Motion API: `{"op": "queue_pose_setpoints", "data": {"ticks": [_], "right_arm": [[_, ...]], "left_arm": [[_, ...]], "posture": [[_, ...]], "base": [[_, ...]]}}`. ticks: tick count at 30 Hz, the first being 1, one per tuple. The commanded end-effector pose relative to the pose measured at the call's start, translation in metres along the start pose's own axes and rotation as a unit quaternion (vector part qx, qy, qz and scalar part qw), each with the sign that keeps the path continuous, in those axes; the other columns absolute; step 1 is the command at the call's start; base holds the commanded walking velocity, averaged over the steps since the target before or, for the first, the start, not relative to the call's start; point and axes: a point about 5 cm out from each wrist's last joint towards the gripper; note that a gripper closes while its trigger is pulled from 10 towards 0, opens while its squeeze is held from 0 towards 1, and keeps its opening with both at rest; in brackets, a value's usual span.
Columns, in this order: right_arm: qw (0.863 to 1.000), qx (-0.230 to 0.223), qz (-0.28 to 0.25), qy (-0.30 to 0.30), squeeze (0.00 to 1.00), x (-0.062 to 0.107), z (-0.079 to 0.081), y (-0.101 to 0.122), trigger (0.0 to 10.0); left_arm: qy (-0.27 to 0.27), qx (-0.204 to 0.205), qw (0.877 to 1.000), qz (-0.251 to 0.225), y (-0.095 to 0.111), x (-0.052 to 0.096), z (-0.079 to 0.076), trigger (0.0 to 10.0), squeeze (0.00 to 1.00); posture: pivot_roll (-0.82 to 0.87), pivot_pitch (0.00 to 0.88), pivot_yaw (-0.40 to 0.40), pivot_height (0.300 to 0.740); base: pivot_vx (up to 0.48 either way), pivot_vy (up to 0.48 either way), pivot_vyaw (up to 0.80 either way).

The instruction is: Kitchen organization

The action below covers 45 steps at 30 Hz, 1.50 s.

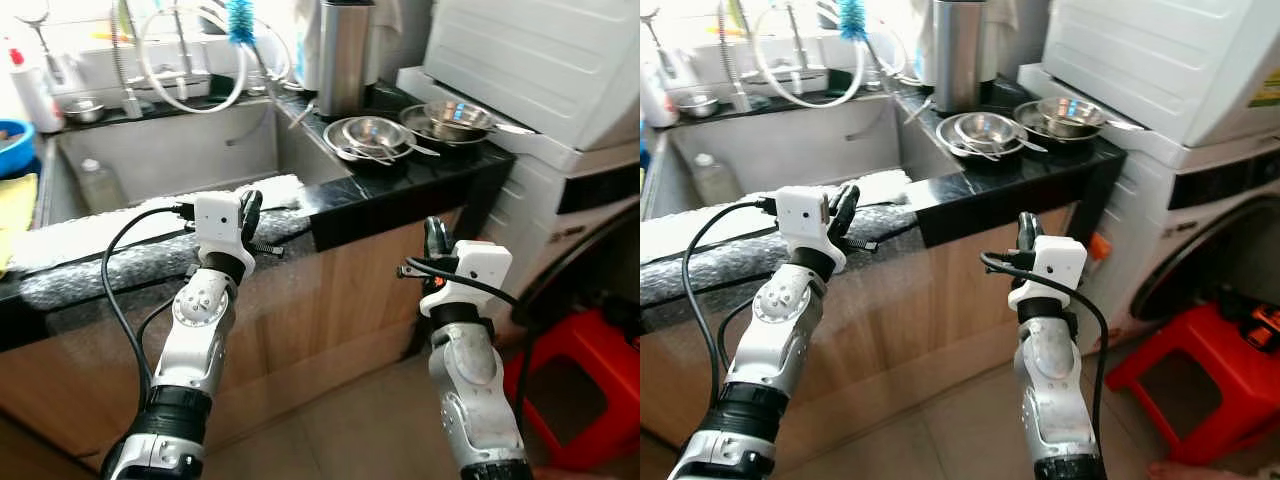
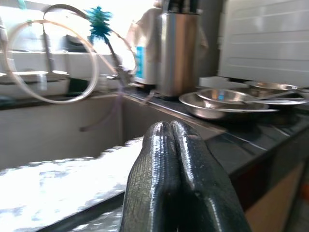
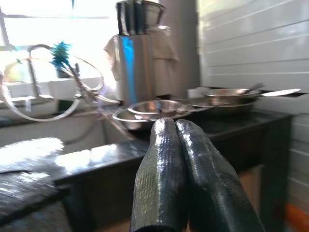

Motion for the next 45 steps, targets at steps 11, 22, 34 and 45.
{"op": "queue_pose_setpoints", "data": {"ticks": [11,22,34,45], "right_arm": [[1.000,0.006,-0.007,0.004,0.00,-0.0018,-0.0008,0.0036,10.0],[1.000,0.003,-0.007,0.004,0.00,-0.0016,-0.0009,0.0039,10.0],[1.000,-0.001,-0.008,0.003,0.00,-0.0018,0.0006,0.0039,10.0],[1.000,-0.016,0.006,-0.012,0.00,-0.0027,-0.0024,0.0015,10.0]], "left_arm": [[-0.006,-0.003,1.000,-0.008,0.0037,-0.0018,-0.0030,10.0,0.00],[-0.009,-0.005,1.000,-0.009,0.0035,-0.0016,-0.0043,10.0,0.00],[-0.010,-0.004,1.000,-0.009,0.0033,-0.0013,-0.0043,10.0,0.00],[-0.011,-0.003,1.000,-0.009,0.0027,-0.0017,-0.0056,10.0,0.00]], "posture": [[-0.10,0.000,0.001,0.740],[-0.10,0.000,-0.001,0.740],[-0.10,0.000,0.001,0.740],[-0.10,0.000,0.000,0.740]], "base": [[0.259,0.000,0.00],[0.278,0.000,0.29],[0.281,0.000,0.19],[0.283,0.000,0.00]]}}
Point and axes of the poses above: a point about 5 cm out from each wrist's last joint towards the gripper, its own x axis pointing back from the gripper into the wrist, its own y axis along the axis of the wrist's last joint, z = x × y, and after that the axes turned 4 degrees about x, right-handed
